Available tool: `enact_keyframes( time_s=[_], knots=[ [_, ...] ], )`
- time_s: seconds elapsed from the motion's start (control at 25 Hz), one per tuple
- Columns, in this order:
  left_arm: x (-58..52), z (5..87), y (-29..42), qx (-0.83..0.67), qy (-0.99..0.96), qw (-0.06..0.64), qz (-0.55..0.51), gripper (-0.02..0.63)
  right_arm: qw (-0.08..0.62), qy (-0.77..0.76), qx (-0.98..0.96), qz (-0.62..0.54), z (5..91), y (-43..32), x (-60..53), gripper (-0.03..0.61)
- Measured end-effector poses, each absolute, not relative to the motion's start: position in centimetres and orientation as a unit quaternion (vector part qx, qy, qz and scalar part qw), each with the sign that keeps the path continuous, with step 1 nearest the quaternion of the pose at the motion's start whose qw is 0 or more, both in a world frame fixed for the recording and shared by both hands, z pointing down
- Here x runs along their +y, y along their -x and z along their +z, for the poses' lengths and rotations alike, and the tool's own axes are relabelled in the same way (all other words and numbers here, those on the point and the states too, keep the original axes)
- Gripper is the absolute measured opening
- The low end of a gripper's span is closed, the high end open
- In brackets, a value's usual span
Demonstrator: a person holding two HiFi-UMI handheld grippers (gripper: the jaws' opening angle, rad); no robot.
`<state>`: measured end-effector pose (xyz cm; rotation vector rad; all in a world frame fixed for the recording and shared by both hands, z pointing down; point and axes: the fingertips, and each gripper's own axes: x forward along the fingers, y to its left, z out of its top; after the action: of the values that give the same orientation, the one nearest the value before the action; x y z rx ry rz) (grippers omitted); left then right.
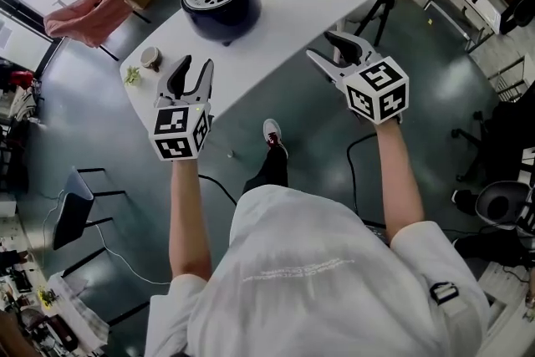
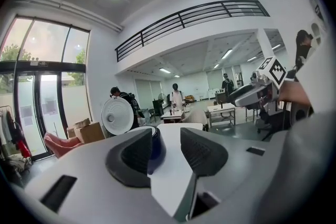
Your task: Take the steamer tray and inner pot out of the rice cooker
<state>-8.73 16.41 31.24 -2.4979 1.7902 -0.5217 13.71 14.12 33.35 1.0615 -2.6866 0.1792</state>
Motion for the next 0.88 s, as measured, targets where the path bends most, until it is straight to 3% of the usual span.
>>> enact_keyframes(
  time_s=[0.36,0.56,0.88],
  knots=[
    [4.9,34.0,9.9,0.576,0.804,-0.017,-0.146,0.183,0.174,-0.384,-0.905,0.057,34.9,-14.8,3.2,0.189],
    [-1.6,35.7,12.8,0.593,0.791,-0.05,-0.139,0.183,0.196,-0.363,-0.909,0.066,35.1,-12.1,-4.1,0.152],
    [-9.0,37.6,18.3,0.624,0.765,-0.085,-0.133,0.183,0.245,-0.299,-0.92,0.063,36.4,-5.5,-12.7,0.153]
  ],
)
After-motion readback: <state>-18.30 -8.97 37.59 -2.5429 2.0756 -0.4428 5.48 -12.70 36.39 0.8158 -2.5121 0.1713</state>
